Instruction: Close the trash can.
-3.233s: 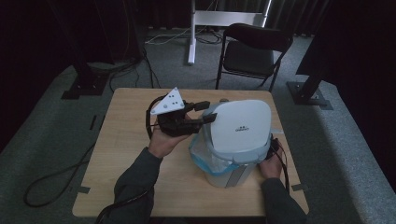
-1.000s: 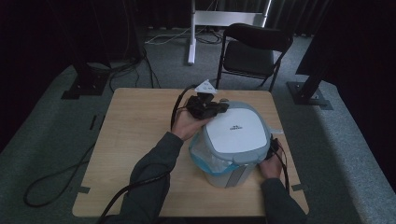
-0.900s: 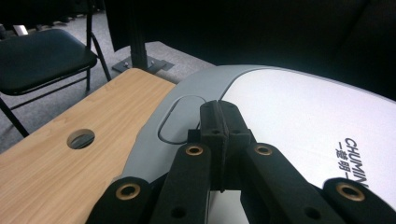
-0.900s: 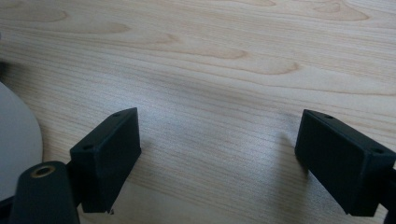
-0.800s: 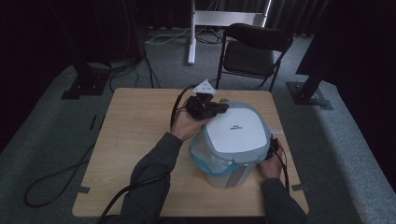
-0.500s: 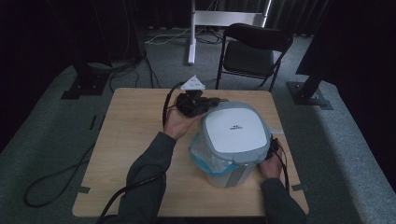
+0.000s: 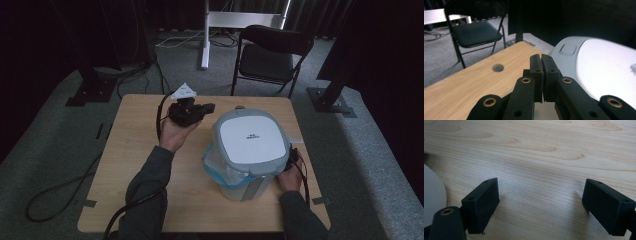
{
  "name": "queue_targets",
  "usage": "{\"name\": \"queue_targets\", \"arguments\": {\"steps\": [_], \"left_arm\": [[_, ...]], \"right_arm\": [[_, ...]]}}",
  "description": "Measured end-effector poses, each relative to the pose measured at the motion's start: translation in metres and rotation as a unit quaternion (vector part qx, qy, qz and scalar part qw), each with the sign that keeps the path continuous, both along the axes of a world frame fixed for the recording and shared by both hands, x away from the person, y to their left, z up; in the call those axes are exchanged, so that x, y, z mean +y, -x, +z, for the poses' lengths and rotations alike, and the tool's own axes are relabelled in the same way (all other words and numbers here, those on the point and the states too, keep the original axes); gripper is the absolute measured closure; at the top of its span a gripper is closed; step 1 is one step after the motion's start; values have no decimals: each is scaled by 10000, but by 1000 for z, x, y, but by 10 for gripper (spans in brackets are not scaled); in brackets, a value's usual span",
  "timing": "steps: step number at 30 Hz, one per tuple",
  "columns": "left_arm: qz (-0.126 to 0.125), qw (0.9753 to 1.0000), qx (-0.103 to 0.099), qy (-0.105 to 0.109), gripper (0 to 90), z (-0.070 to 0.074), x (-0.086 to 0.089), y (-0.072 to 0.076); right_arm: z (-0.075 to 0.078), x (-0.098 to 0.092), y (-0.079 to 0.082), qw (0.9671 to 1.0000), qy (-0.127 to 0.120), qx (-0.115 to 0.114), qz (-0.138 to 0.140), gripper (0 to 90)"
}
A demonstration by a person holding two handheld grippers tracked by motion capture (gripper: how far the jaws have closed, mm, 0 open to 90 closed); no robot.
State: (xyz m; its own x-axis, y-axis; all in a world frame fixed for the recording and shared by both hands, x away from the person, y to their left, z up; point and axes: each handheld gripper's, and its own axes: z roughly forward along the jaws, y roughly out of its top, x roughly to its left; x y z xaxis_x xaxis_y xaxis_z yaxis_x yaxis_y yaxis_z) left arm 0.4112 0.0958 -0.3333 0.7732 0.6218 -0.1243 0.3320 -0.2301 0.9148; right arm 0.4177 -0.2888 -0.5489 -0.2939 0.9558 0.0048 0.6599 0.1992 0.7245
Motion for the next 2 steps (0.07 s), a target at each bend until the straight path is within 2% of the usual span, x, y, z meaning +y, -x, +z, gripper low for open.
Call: {"name": "queue_targets", "arguments": {"steps": [2], "left_arm": [[67, 10000, 31, -44, 830, -6, 8, 1]], "right_arm": [[0, 0, 0, 10000, -2, 2, -1, 131]]}}
